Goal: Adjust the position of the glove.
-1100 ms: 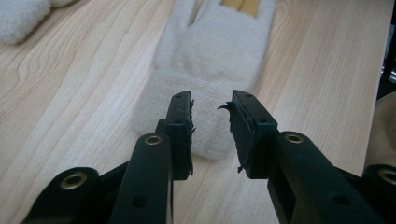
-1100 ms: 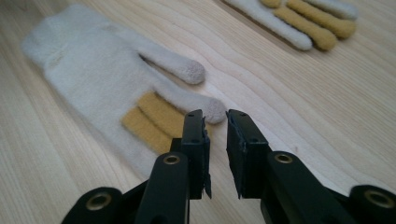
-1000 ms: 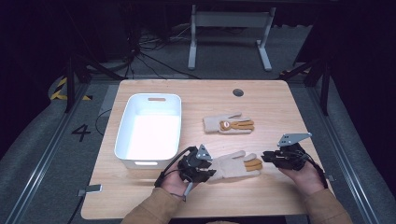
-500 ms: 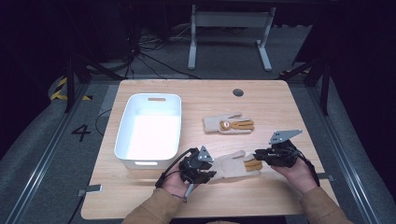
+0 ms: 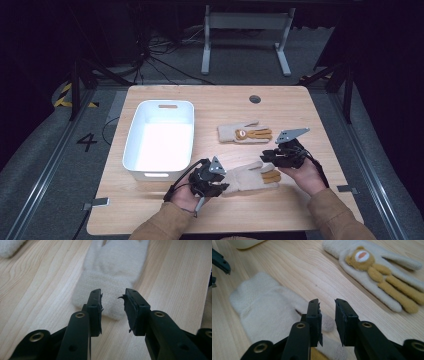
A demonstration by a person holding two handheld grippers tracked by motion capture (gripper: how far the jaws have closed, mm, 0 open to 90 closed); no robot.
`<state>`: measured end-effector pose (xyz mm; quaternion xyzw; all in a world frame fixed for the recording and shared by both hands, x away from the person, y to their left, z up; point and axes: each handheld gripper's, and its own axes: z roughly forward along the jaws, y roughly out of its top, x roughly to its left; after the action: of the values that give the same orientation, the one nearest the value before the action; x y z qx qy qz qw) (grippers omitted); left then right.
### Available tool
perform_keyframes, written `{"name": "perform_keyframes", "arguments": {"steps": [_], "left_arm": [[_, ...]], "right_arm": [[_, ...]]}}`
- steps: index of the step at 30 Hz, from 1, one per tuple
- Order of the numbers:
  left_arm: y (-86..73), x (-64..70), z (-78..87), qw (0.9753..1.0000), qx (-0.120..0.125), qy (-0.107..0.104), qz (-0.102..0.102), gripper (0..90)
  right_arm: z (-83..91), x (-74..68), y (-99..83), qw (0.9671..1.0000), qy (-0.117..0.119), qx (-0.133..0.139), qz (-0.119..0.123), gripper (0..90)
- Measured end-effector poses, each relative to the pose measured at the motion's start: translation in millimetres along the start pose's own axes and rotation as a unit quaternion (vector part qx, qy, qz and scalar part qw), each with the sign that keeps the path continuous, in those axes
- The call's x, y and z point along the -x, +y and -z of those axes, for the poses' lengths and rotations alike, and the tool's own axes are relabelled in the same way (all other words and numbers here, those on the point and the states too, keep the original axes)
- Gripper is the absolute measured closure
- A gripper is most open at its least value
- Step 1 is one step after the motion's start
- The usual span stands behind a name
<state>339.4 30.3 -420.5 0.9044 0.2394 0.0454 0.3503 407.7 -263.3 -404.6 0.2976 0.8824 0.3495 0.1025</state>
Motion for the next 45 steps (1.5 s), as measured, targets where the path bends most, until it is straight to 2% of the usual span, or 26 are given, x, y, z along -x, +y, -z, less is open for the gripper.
{"name": "perform_keyframes", "arguments": {"steps": [4, 8, 13, 18, 25, 27, 33, 38, 41, 45], "left_arm": [[-2.7, -2.0, 3.6, 0.9999, 0.003, 0.0, 0.01, 67.2], [-3.9, -3.3, 5.4, 0.9999, 0.005, 0.003, 0.011, 66.8], [-4.6, -5.1, 6.7, 0.9999, 0.006, 0.006, 0.014, 65.9], [-5.5, -6.9, 7.7, 0.9998, 0.007, 0.01, 0.016, 64.8], [-6.7, -8.4, 7.7, 0.9997, 0.009, 0.01, 0.019, 64.5], [-6.8, -8.7, 8.4, 0.9997, 0.007, 0.01, 0.019, 64.6], [-8.3, -9.6, 7.3, 0.9997, 0.005, 0.009, 0.023, 64.3], [-8.9, -10.2, 7.2, 0.9997, 0.003, 0.007, 0.024, 63.5], [-9.2, -10.8, 7.4, 0.9997, 0.002, 0.008, 0.024, 63.4], [-9.4, -11.6, 6.7, 0.9996, 0.006, 0.005, 0.026, 62.9]], "right_arm": [[-5.6, 2.5, 7.8, 1.0, -0.006, -0.004, 0.002, 72.1], [-9.7, 8.9, 16.6, 0.9999, -0.014, -0.009, 0.0, 69.8], [-15.3, 15.9, 20.6, 0.9996, -0.024, -0.013, 0.012, 68.7], [-22.0, 24.5, 32.4, 0.999, -0.034, -0.016, 0.026, 67.4], [-36.7, 40.2, 48.1, 0.9987, -0.039, -0.023, 0.022, 65.3], [-43.5, 44.2, 51.6, 0.9984, -0.041, -0.034, 0.02, 64.2], [-61.0, 52.4, 58.9, 0.9968, -0.051, -0.052, 0.033, 60.3], [-69.5, 58.3, 61.0, 0.9961, -0.055, -0.055, 0.041, 58.3], [-73.7, 63.4, 61.5, 0.9964, -0.055, -0.05, 0.042, 56.0], [-79.4, 69.9, 61.0, 0.9962, -0.057, -0.056, 0.037, 54.7]]}}
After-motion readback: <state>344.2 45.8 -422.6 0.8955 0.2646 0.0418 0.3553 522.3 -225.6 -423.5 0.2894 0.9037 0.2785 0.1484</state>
